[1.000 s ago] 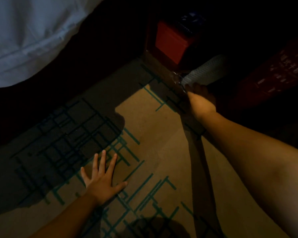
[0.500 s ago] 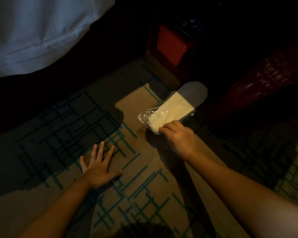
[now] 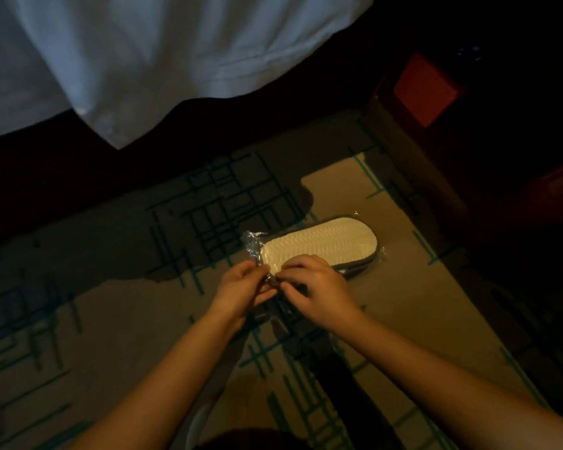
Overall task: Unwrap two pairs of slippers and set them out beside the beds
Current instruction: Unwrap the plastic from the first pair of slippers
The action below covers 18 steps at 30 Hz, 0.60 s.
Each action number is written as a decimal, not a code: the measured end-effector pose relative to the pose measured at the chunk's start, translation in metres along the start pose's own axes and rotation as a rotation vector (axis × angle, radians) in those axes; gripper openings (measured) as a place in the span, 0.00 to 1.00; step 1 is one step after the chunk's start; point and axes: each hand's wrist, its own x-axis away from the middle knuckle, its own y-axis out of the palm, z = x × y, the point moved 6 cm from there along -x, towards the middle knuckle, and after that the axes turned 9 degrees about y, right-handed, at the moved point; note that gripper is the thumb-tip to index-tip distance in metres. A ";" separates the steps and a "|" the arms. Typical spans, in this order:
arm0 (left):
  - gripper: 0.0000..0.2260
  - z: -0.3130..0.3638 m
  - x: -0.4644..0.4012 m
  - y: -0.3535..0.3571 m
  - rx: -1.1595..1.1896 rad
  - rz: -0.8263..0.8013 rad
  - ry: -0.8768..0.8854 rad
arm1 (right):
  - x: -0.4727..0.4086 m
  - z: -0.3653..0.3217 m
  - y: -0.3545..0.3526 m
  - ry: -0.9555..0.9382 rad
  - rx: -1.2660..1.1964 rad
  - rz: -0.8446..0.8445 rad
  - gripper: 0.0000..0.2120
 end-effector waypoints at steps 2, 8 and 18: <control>0.06 -0.005 0.008 -0.010 0.110 0.029 -0.005 | 0.002 0.006 -0.007 0.244 -0.233 0.146 0.20; 0.09 -0.025 0.034 0.007 0.306 -0.070 -0.072 | 0.037 0.029 0.019 1.128 -1.373 0.054 0.36; 0.29 0.037 0.040 -0.027 -0.973 -0.020 0.765 | 0.043 0.037 0.030 1.154 -1.427 -0.054 0.13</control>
